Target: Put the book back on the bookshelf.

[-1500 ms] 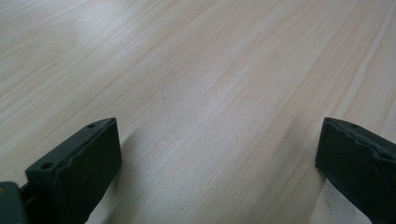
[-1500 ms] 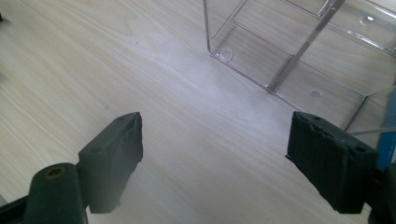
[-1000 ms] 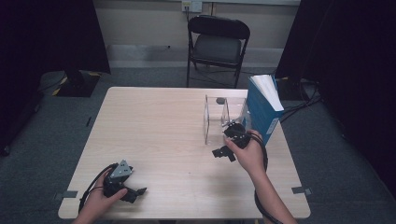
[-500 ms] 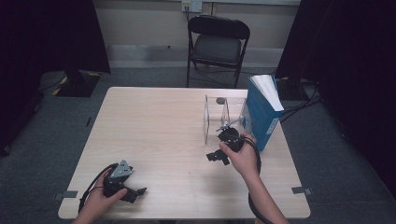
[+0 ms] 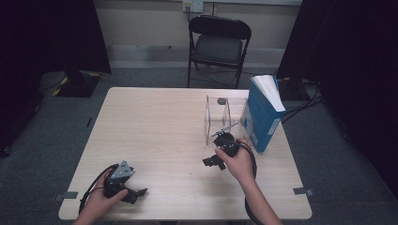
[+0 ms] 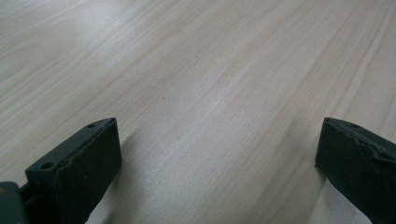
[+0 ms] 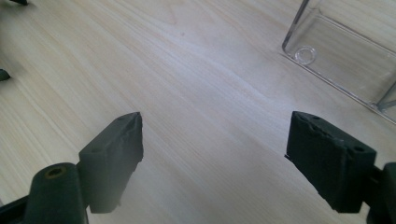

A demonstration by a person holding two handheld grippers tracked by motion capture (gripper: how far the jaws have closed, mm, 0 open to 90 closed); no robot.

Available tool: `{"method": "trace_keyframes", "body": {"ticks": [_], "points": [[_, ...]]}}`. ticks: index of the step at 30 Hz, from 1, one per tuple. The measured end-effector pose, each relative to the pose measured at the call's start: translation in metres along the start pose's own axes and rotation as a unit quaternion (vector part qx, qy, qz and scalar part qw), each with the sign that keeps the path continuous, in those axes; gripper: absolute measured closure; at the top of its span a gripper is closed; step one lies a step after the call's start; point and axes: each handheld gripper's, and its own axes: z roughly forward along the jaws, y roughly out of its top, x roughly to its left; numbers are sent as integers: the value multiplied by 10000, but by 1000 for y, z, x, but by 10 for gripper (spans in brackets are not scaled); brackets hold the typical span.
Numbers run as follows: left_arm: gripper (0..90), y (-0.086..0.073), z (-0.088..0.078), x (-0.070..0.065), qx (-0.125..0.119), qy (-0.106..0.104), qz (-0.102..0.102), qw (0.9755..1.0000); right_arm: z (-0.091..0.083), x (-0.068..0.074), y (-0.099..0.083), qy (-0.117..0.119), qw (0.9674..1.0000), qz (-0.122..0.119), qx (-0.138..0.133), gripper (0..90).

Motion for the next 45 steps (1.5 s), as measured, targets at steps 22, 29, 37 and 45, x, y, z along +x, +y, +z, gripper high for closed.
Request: {"method": "trace_keyframes", "body": {"ticks": [22,29,37,45], "points": [[0,0,0,0,0,2,0,10000,31,19,-3,267,9994,-216,105,186],[0,0,0,0,2,2,3,10000,36,24,-3,355,9990,-254,119,186],[0,0,0,0,1,1,0,10000,43,31,-2,395,9986,-305,145,188],[0,0,0,0,-16,6,-12,10000,51,38,-1,436,9984,-318,172,188]]}}
